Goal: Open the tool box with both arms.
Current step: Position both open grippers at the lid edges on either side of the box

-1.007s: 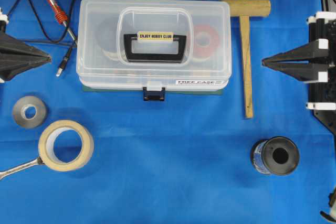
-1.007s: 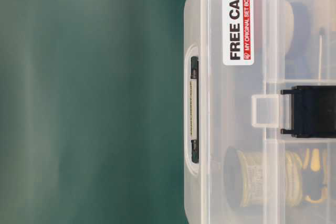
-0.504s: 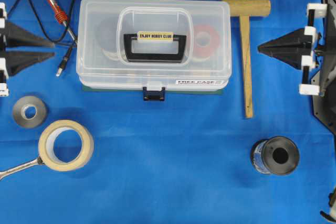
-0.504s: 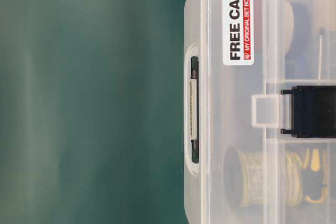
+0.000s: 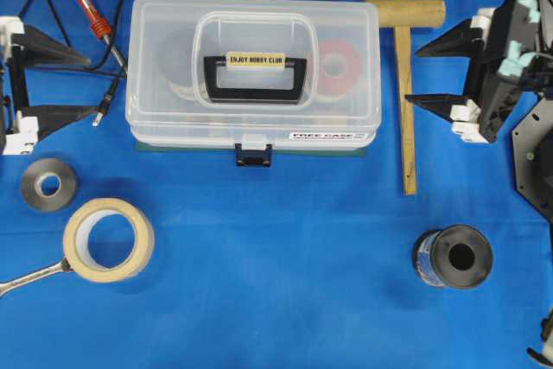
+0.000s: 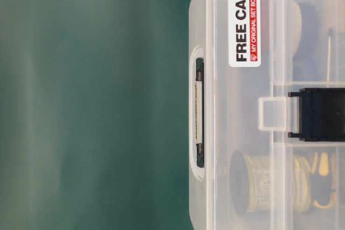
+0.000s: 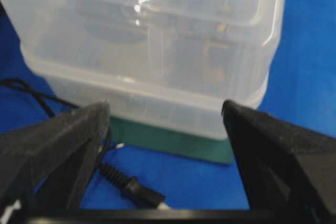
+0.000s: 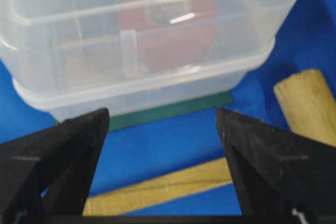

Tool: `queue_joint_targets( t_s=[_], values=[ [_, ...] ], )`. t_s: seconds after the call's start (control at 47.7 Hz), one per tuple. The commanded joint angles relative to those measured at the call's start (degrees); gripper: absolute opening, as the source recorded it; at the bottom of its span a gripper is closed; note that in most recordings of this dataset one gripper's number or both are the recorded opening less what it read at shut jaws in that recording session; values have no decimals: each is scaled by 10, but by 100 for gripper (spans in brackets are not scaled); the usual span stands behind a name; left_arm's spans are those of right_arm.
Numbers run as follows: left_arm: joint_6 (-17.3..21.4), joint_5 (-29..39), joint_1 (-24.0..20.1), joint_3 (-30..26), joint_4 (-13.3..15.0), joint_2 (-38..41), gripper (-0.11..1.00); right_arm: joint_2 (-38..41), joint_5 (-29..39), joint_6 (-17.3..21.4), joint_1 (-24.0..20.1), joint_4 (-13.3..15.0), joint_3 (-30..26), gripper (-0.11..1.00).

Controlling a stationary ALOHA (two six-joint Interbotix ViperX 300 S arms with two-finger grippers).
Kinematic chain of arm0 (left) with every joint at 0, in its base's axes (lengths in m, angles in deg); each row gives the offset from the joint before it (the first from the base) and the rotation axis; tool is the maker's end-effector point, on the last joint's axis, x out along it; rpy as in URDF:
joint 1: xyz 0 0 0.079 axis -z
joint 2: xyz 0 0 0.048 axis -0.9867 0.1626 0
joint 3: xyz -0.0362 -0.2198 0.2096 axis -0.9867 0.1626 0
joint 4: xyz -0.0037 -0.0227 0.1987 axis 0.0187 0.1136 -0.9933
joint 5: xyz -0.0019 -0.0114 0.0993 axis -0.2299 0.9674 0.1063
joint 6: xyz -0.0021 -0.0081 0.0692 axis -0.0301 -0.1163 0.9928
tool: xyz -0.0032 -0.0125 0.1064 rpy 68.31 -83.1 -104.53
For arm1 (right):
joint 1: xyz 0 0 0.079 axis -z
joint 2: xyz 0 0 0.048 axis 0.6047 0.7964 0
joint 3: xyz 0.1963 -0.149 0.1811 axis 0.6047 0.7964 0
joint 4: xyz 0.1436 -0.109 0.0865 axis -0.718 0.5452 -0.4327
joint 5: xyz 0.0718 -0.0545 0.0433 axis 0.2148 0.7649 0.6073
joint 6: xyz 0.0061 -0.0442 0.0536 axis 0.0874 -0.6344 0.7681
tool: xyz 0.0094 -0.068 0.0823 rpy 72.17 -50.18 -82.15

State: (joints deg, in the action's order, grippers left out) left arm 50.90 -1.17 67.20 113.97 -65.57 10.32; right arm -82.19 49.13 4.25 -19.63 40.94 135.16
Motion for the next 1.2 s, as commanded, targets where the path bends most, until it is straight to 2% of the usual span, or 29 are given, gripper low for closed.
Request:
queue_joint_targets(
  t_s=[0.0, 0.294, 0.525, 1.175],
  values=[
    [-1, -24, -2, -6, 1, 19, 85, 18, -16, 1, 2, -1, -10, 82],
    [2, -97, -27, -13, 1, 95, 85, 74, -63, 1, 2, -2, -25, 83],
    [2, -145, -31, -25, 1, 132, 85, 105, -97, 1, 2, -2, -38, 83],
    [3, -173, -31, -43, 1, 137, 85, 103, -108, 0, -5, 0, -63, 83]
  ],
)
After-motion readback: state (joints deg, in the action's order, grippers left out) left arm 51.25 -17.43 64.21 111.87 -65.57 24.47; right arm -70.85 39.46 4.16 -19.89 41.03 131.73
